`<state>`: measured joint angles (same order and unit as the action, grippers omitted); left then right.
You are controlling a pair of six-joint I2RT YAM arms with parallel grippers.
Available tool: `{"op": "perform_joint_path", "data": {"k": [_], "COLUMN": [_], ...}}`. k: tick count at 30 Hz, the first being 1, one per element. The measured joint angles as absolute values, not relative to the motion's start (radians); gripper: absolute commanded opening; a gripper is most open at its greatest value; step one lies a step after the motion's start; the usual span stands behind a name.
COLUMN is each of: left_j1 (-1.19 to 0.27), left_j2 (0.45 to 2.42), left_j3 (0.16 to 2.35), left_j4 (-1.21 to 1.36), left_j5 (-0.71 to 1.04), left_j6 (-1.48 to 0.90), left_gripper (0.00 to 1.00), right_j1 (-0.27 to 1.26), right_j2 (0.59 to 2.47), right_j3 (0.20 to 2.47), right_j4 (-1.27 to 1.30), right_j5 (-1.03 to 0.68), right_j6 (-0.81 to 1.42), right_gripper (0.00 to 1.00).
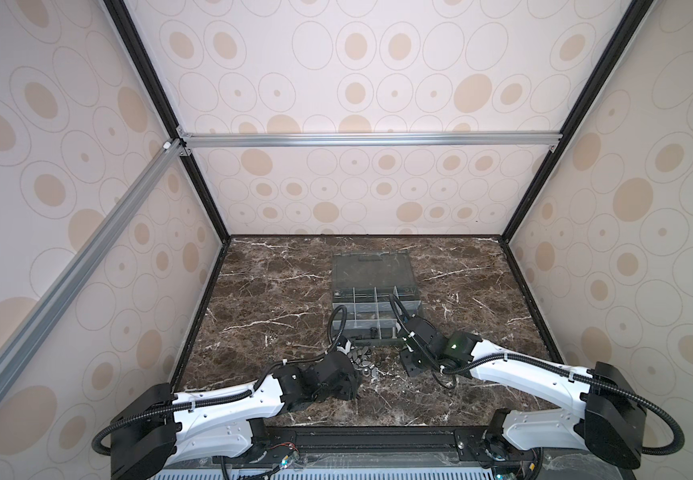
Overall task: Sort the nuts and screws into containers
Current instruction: 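Raise the right gripper from the box while the left gripper lowers to the pile, then close the left gripper on a black bolt in the pile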
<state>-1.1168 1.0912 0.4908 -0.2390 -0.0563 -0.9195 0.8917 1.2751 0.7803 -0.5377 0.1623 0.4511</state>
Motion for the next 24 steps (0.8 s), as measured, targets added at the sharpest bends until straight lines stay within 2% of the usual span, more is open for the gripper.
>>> {"op": "perform_joint_path", "data": {"k": [9,24], "left_j1": [-1.189,-1.232], "left_j2": [1.116,1.396], "left_j3": [0.476,0.617], "left_j4": [-0.233,-0.198], "left_j5": [0.006,0.025], "left_j6": [-1.019,-1.027], "left_gripper": [0.58,0.57], "right_j1": [0.892,0.892], "right_j2": [1.212,1.117], "right_j3": [0.699,0.630], "right_j4": [-0.508,-0.494], "right_j5": [0.175,0.189], "right_j6": [0.476,0.509], "right_gripper": [0.41,0.42]}}
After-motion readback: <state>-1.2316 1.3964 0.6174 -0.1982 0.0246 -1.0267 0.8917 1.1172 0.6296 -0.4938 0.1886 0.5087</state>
